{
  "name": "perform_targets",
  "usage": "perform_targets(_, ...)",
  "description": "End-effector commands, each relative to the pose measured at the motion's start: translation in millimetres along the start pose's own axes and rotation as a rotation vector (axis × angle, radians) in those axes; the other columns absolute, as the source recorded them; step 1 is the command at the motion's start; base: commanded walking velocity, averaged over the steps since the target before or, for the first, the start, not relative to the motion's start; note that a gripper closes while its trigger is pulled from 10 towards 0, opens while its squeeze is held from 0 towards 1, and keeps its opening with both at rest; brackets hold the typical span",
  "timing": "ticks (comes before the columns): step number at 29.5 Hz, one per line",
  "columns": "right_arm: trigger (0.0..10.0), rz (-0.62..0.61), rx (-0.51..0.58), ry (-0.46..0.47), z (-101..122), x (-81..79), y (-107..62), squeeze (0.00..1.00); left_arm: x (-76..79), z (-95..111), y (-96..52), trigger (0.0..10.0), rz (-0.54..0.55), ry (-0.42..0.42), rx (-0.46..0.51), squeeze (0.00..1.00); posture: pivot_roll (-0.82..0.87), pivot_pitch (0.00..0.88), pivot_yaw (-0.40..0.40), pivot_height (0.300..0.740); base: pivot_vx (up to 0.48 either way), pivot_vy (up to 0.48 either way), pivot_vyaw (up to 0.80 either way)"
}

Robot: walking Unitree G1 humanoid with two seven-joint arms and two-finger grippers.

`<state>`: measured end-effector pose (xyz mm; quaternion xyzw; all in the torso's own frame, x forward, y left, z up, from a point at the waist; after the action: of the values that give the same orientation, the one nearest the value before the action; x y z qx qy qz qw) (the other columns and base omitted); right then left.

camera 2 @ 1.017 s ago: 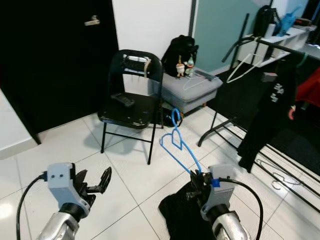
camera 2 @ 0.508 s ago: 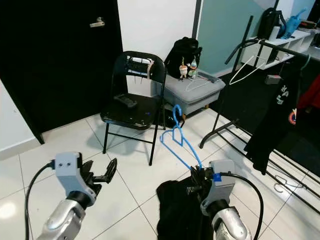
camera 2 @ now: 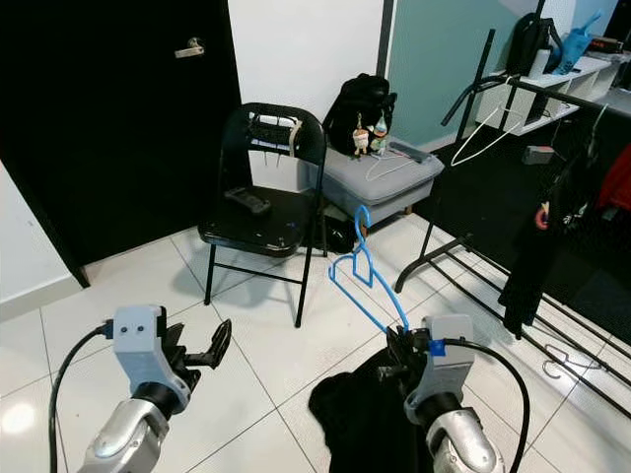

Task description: Hang hanger

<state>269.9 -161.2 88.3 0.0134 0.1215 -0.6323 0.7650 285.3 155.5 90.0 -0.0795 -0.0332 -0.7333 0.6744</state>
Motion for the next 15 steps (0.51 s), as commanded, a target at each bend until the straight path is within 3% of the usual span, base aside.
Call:
perform_targets(1, 10.0, 0.008, 0.030, 0.001, 10.4, 0.0, 0.6, 0.00, -1.2, -1.0, -1.8, 10.0, 0.016, -0.001, -0.004, 0.00, -0.07, 0.000, -0.054, 0.740, 0.000, 0.000, 0.00)
perform_targets(15, 10.0, 0.007, 0.027, 0.003, 9.5, -2.1, -1.8, 0.00, -1.7, -1.2, -4.8, 10.0, 0.017, -0.008, -0.009, 0.00, -0.08, 0.000, -0.047, 0.740, 0.000, 0.000, 0.00)
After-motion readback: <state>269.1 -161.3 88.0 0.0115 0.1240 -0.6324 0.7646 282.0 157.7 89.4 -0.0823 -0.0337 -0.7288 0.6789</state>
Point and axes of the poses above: a point about 5 cm out from each wrist's last joint towards the gripper, its own y axis pointing out of the wrist towards the gripper, its own z axis along the axis of the wrist's last joint, x = y × z, the point moved 5 cm from there along y, pointing out of the wrist towards the gripper, and after that the axes turned 4 degrees about y, right-handed, at the moved point
